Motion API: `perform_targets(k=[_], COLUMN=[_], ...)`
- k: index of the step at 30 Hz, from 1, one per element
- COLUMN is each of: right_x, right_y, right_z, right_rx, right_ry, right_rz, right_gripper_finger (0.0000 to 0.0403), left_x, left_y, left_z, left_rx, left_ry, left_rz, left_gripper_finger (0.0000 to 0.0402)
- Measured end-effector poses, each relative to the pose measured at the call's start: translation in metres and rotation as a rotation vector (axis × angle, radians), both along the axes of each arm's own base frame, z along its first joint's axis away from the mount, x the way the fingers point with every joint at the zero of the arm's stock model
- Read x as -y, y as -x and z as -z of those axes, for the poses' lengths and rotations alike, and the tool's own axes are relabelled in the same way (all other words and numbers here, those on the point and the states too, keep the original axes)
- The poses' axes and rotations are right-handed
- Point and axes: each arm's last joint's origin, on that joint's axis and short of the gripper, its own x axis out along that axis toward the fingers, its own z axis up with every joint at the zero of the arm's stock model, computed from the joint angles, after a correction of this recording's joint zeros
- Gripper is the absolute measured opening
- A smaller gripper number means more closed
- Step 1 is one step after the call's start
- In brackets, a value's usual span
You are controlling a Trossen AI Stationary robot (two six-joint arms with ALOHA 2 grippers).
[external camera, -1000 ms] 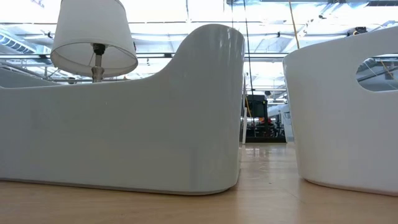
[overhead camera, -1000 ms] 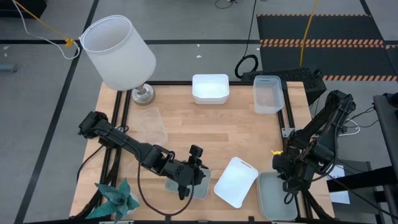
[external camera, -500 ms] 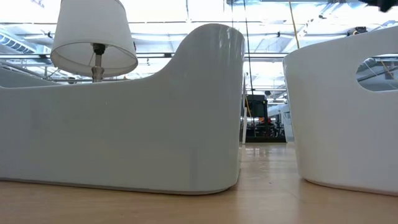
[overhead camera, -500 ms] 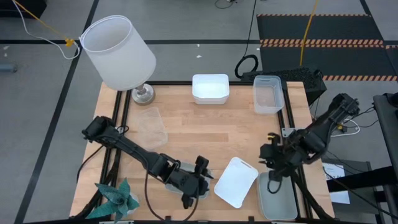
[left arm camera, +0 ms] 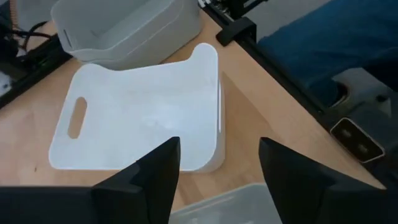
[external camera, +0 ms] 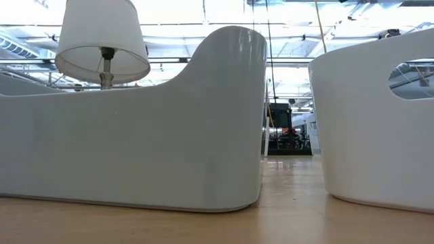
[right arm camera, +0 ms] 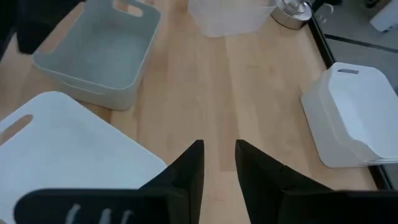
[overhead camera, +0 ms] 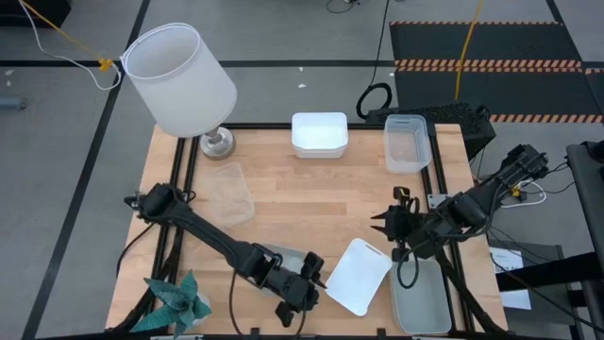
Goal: Stack baskets by color
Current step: Stack the bottom white bin on the white bins
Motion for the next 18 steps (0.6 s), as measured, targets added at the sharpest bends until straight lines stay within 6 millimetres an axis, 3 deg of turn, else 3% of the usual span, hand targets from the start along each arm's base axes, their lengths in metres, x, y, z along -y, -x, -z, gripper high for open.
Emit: perform_targets(k=[10,18], right_x=[0.0,-0.002], right_y=[-0.001,-0.003], right_z=[0.0,-0.002], right_rx=[0.004,0.023], right_ry=[0.01,0.034], right_rz=[-0.011,-0.046], right_gripper_finger=[0.0083,0.0083], left_x=[0.003,0.001], left_y=[-0.019,-0.029], left_z=[0.022,0.045], left_rx=[0.039,0.017], left_ry=[0.057,0.035], left_rz=[0.031,0.03], left_gripper_finger=[0.0224,0.0199])
